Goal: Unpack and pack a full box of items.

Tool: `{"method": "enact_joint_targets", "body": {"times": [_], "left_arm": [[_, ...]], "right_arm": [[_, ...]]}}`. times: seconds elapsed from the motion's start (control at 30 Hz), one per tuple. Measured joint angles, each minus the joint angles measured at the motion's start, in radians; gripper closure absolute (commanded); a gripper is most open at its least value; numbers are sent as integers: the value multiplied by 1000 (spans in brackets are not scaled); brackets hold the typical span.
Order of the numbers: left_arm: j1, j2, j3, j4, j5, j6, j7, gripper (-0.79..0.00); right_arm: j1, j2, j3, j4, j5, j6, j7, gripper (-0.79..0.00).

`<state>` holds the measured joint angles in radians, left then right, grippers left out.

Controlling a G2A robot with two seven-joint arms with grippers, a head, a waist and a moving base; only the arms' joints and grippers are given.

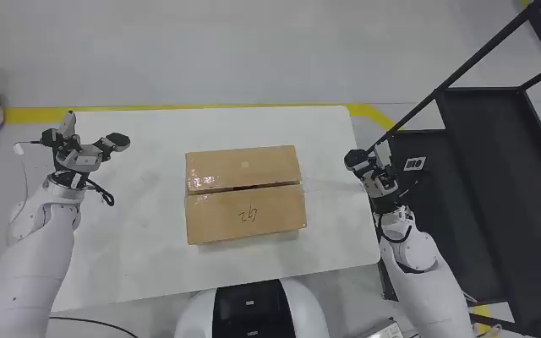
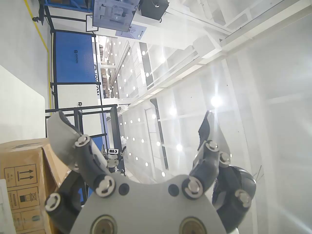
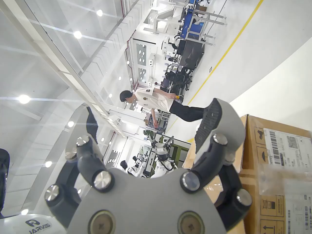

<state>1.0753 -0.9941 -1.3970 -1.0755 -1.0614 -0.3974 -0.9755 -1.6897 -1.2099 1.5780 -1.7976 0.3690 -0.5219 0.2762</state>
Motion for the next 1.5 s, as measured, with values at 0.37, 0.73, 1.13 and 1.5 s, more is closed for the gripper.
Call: {"method": "enact_joint_targets", "body": {"times": [0.37, 0.73, 1.13, 1.5], "left_arm": [[0, 0, 0, 0, 0, 0, 0, -784], [0, 0, 0, 0, 0, 0, 0, -785], [2, 0, 0, -4, 4, 2, 3, -785], [-17, 19, 3, -15, 255, 72, -149, -785]], "right_arm": [[0, 0, 0, 0, 0, 0, 0, -785], [0, 0, 0, 0, 0, 0, 0, -785], [3, 2, -4, 6, -23, 25, 21, -785], [67, 32, 41, 36, -240, 303, 278, -785]]}}
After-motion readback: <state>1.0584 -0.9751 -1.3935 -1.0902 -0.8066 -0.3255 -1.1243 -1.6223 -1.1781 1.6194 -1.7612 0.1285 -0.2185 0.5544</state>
